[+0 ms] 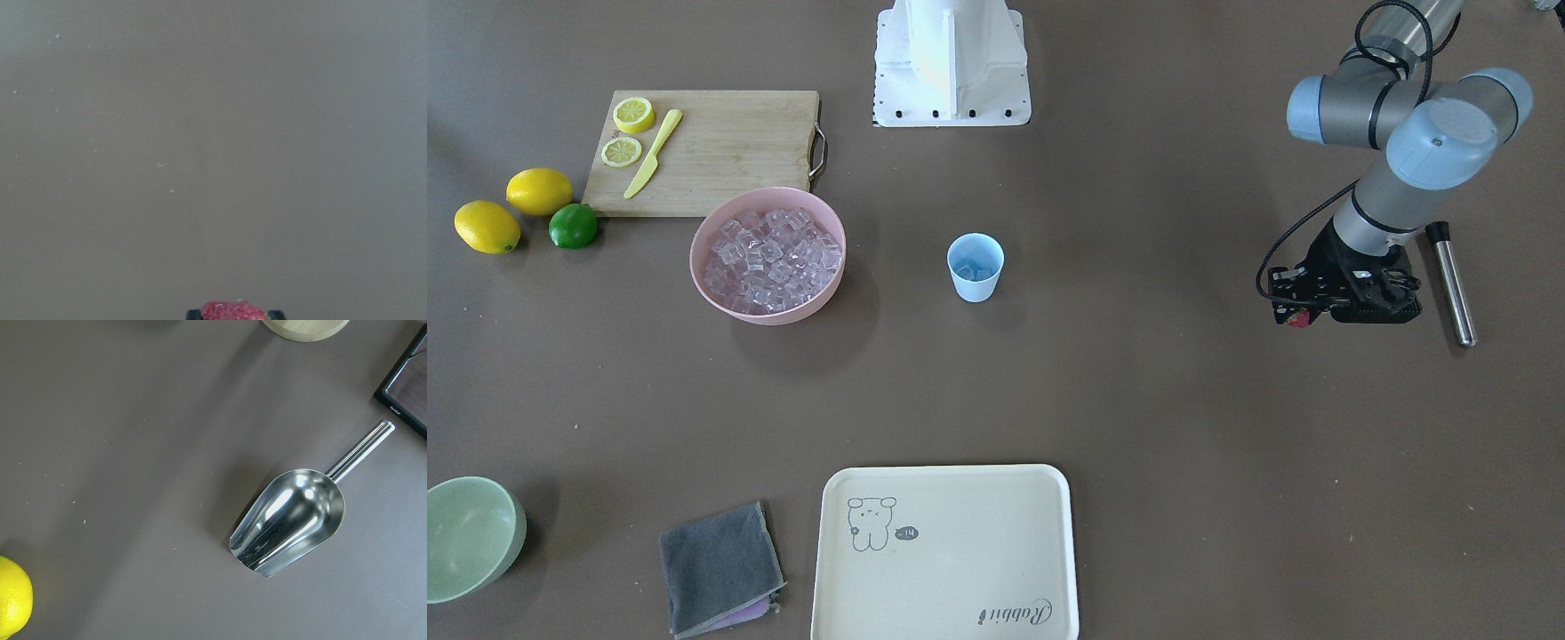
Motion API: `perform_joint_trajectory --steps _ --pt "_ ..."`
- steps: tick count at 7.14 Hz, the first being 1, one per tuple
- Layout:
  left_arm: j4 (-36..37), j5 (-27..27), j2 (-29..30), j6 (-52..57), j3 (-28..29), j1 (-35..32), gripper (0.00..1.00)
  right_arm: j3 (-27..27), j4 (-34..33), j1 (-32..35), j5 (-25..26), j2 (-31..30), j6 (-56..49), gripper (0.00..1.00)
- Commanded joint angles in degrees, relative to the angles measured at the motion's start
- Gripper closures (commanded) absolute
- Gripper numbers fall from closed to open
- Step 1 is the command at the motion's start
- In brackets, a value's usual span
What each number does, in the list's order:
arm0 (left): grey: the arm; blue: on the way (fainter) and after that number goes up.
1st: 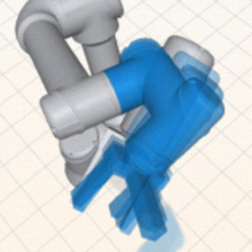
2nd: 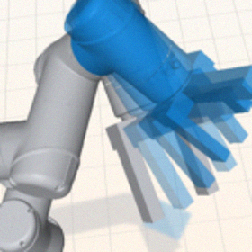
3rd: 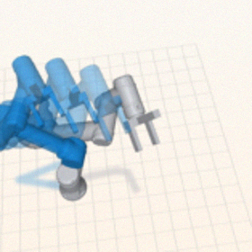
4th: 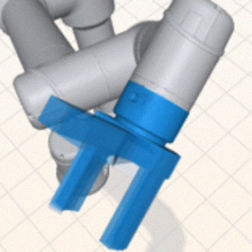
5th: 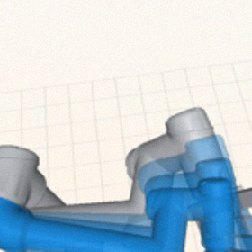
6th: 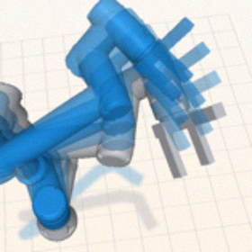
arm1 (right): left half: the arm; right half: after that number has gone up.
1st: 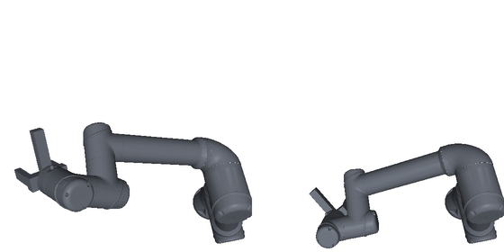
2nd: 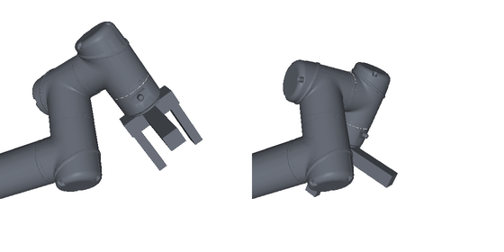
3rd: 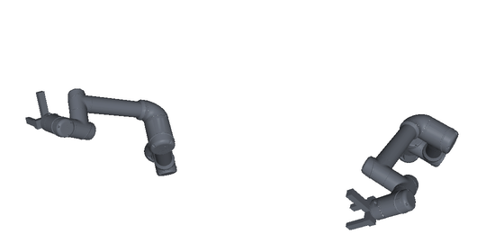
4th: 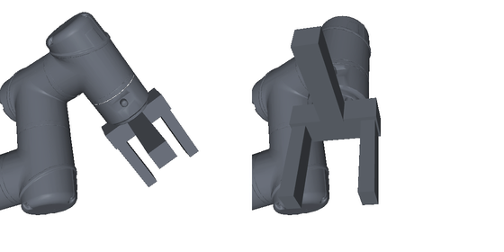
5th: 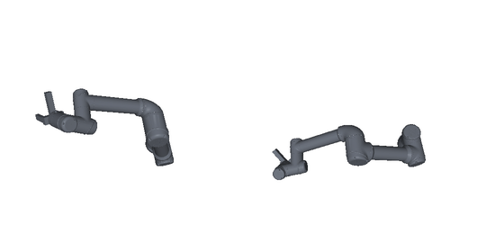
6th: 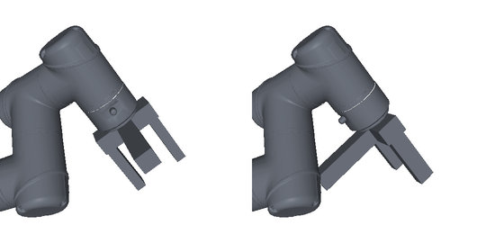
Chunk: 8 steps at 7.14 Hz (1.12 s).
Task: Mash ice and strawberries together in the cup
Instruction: 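Carry the strawberry with the left gripper toward the light-blue cup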
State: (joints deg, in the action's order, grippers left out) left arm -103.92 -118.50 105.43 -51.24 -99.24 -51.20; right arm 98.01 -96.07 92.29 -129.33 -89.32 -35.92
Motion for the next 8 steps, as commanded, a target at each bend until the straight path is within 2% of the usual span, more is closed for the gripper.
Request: perform_joint_trajectory --steps 1,3,4,7,8 --pt "5.99 0.03 9.92 -13.03 -1.30 4.50 1.00 -1.59 0.00 0.00 -0.13 -0.07 0.49 0.00" --pt "12.84 5.62 19.59 -22.63 -1.13 12.22 1.00 -4.04 0.00 -0.09 -0.22 1.59 3.20 0.00" --pt "14.35 7.13 22.51 -25.28 -1.39 13.83 1.00 -4.14 0.00 0.00 -0.13 1.95 11.92 0.01" --pt "14.71 9.52 26.57 -29.71 -1.39 18.23 1.00 -4.67 0.26 0.00 -0.13 1.60 28.23 0.00" --pt "14.63 10.22 27.45 -29.62 -0.96 19.89 1.00 -4.76 0.79 -0.09 -1.00 1.34 28.62 0.00"
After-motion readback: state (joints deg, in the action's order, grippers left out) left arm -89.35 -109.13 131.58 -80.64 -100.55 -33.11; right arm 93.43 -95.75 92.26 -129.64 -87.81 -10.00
